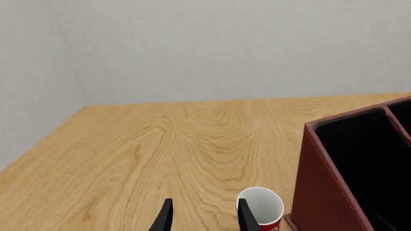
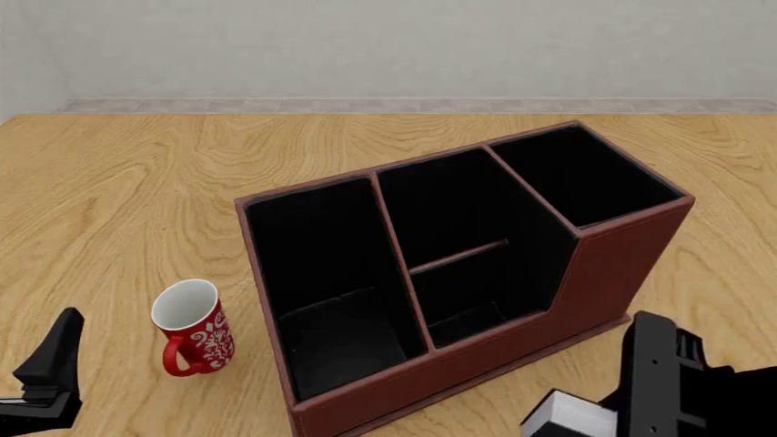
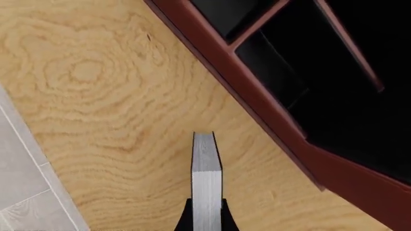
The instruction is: Pick up the book and place it in the right compartment of the caddy.
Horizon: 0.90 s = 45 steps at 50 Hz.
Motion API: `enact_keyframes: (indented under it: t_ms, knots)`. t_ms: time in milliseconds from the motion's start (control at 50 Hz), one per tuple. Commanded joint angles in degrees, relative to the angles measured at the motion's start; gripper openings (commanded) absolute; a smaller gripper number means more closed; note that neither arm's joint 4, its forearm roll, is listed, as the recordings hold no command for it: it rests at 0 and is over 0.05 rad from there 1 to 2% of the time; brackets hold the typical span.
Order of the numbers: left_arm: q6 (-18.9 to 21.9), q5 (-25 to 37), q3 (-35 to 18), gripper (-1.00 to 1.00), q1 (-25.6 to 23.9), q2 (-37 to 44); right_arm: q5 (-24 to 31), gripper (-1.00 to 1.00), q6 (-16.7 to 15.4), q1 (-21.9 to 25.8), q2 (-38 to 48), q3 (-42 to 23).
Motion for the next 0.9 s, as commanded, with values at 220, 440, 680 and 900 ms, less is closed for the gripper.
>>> enact_keyframes:
  t_ms: [220,440,680,900]
  knots:
    - [-0.3,0.1,0.0,1.00,-0.1,0.0,4.0,-1.00,3.8,2.6,0.1,-4.0]
    - [-0.8,-0.2,0.0,1.00,-0.3,0.0,9.0,-1.00,2.9,1.4,-1.4,-8.0]
    - [-1.0,-0.8,0.0,1.00,-0.5,0.0,10.7,-1.00,4.1,1.0,-2.2,-12.2]
    - [-1.5,-1.4,0.0,1.00,-0.5,0.0,10.7,-1.00,2.3,-1.6,-2.4,-14.0]
